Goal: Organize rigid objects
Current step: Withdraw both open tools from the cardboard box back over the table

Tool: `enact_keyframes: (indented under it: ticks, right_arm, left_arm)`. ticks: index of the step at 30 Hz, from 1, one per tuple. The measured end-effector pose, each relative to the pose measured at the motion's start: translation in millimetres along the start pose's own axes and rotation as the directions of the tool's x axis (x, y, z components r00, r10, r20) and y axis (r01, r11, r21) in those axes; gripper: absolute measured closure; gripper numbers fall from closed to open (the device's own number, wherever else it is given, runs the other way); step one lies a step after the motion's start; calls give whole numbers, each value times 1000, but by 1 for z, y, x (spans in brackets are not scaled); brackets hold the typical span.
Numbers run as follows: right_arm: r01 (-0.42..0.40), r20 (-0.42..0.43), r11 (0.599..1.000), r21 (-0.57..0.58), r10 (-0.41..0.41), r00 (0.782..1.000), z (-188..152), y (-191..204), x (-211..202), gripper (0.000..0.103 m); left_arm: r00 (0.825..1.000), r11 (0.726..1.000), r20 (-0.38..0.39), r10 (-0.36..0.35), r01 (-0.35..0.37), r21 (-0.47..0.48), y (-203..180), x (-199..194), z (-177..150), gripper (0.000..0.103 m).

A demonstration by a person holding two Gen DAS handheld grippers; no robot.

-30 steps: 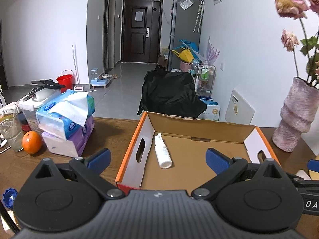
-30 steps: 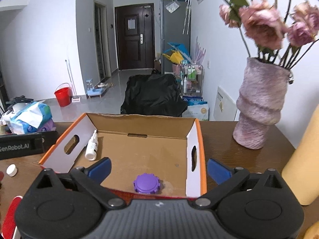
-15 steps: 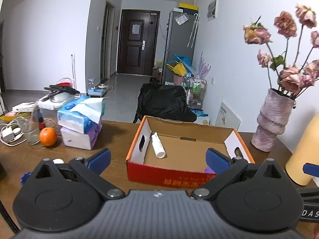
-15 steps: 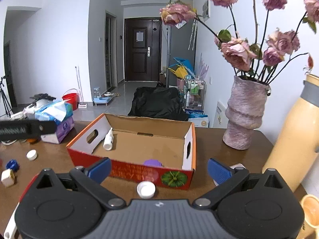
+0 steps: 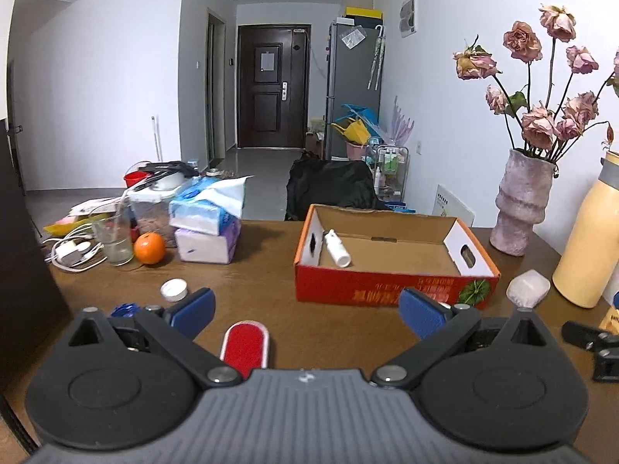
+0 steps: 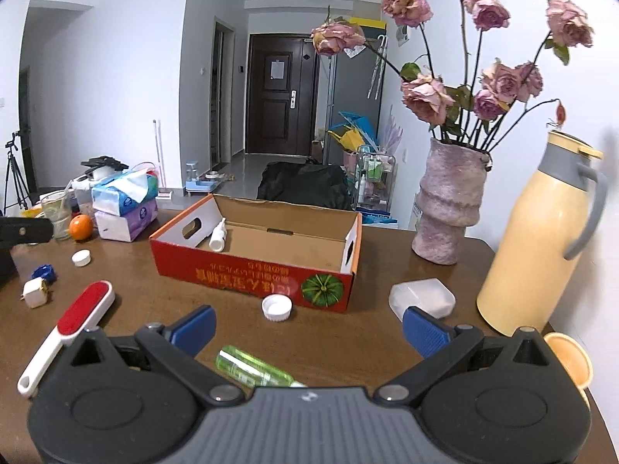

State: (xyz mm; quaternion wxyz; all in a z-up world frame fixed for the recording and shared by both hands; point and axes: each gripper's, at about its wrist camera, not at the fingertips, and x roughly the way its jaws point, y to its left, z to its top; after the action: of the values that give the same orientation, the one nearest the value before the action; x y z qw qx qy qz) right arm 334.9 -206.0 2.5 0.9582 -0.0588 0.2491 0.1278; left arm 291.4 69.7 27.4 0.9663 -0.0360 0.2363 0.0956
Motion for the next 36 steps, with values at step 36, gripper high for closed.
enact_keyframes:
  ticks: [36]
  right_arm:
    - [8, -100, 999, 39, -4, 995, -60, -3, -20, 0]
  left_arm:
    - [975, 978, -121, 188, -197, -67, 106, -28, -83, 0]
